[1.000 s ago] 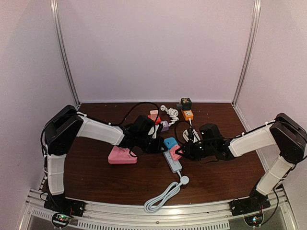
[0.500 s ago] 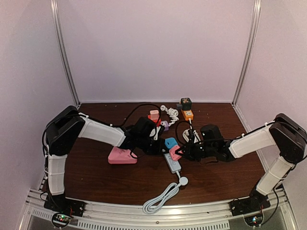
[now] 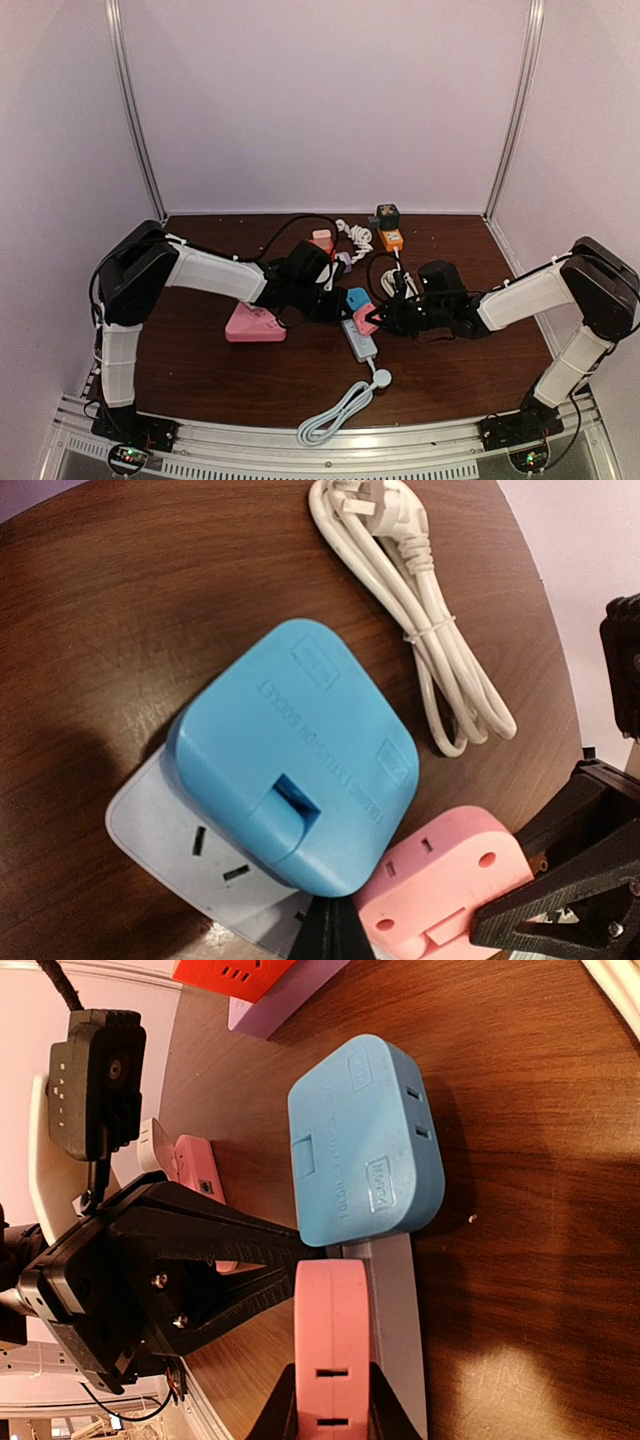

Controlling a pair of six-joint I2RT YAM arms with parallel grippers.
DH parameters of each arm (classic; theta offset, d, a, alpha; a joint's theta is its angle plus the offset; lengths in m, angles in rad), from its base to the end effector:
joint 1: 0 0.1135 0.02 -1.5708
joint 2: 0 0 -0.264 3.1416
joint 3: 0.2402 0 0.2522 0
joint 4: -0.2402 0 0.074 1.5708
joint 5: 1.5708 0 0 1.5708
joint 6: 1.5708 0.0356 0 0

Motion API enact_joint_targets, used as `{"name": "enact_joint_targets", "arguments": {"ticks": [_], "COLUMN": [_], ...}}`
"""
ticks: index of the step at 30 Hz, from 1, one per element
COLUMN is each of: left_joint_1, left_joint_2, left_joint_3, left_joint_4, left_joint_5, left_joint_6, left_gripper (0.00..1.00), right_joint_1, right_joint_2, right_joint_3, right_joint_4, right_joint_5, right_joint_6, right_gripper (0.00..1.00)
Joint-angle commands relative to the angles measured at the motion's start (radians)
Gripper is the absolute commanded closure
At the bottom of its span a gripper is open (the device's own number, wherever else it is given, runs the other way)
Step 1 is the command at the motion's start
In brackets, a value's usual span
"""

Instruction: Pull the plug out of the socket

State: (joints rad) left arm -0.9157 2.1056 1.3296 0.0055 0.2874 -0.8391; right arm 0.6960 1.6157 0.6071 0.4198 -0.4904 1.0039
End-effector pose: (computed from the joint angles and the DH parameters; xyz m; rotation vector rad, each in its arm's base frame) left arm 0.2655 -0.3622 0.1366 0.2612 2.6180 -1.0971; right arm 0.2201 0.2058 0.1434 0.0522 2.4916 1.4001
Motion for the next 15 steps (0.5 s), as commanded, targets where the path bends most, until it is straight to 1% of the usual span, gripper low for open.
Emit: {"name": "enact_joint_targets", "arguments": {"ticks": [1, 15], "left_joint_1": [-0.013, -0.014], "left_joint_2": [0.059, 0.066], "left_joint_3": [-0.003, -0.019], "left_joint_4": [-0.121, -0.152], "left_joint_5": [-0.046, -0.083], "left_joint_6": [0.005, 0.004], "left_gripper": [1.00, 1.00], "right_joint_1": [0.001, -0.007], "right_joint_2": [-0.030, -0.094], "right_joint_3": [-0.010, -0.027], "right_joint_4": [0.109, 0.142], "right_joint_5": [-0.051, -0.059], "right_joint_6": [0.036, 0.052], "right_gripper": [0.97, 1.00]}}
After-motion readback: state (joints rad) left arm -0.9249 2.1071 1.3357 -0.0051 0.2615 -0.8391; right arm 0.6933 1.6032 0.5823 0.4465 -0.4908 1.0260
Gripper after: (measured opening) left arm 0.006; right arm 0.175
